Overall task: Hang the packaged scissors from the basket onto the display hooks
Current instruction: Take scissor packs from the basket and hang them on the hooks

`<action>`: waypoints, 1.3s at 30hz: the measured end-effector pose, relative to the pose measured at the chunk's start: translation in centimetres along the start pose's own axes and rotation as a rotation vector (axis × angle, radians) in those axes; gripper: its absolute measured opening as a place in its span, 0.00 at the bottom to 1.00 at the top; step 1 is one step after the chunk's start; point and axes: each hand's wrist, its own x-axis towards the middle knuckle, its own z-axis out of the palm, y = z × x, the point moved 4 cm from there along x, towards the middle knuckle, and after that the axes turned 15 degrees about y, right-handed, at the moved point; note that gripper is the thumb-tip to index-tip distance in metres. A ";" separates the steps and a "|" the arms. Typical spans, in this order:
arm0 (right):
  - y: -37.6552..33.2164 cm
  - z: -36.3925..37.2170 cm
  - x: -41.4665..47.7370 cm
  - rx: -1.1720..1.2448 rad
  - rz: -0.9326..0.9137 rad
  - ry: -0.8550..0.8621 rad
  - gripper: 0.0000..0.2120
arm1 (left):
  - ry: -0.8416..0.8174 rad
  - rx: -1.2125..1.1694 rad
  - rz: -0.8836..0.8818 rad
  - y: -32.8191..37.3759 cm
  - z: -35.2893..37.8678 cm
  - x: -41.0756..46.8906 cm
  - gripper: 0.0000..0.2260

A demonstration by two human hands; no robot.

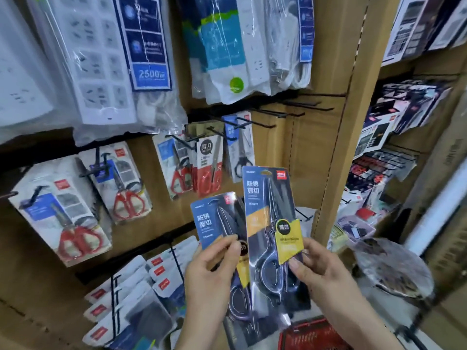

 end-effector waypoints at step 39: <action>-6.3 -8.5 23.8 0.085 -0.136 0.272 0.15 | -0.197 0.192 0.097 1.4 20.6 9.2 0.06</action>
